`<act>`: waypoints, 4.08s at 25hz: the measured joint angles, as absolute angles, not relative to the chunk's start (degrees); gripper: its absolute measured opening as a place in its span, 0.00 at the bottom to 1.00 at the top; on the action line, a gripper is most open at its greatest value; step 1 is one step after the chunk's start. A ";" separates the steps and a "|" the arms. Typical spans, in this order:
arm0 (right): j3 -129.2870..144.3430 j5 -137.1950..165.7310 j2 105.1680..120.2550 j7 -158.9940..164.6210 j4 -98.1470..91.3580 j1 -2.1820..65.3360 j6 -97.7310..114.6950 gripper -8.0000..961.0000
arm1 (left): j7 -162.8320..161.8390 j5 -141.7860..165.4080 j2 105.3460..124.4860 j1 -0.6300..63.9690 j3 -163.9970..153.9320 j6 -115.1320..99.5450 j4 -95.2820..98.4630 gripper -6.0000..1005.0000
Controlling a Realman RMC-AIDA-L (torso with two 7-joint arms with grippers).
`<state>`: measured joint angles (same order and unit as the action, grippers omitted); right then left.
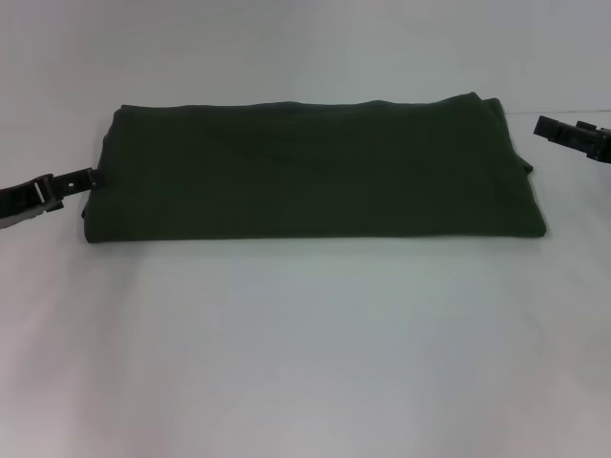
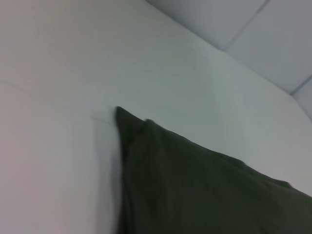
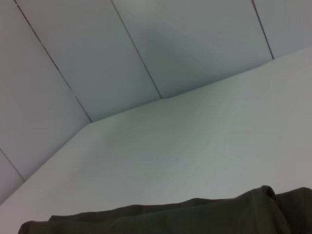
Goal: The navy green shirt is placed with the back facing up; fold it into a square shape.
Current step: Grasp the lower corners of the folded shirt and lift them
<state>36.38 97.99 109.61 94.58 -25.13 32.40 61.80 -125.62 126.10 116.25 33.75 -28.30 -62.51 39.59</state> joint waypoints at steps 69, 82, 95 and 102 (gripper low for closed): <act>37.62 98.87 110.22 94.20 -25.14 34.03 57.02 0.95 | -121.29 126.21 117.07 38.14 -32.52 -44.99 26.48 0.39; 37.62 98.87 110.28 94.25 -25.14 34.37 56.81 0.95 | -120.77 126.21 117.07 38.48 -33.29 -42.96 25.11 0.31; 37.61 98.87 110.38 94.10 -25.14 34.55 56.28 0.95 | -121.28 126.21 117.04 38.81 -34.55 -41.33 24.96 0.15; 37.62 98.87 110.39 93.95 -25.14 34.54 56.07 0.95 | -121.31 126.21 116.98 38.85 -34.32 -41.30 24.96 0.11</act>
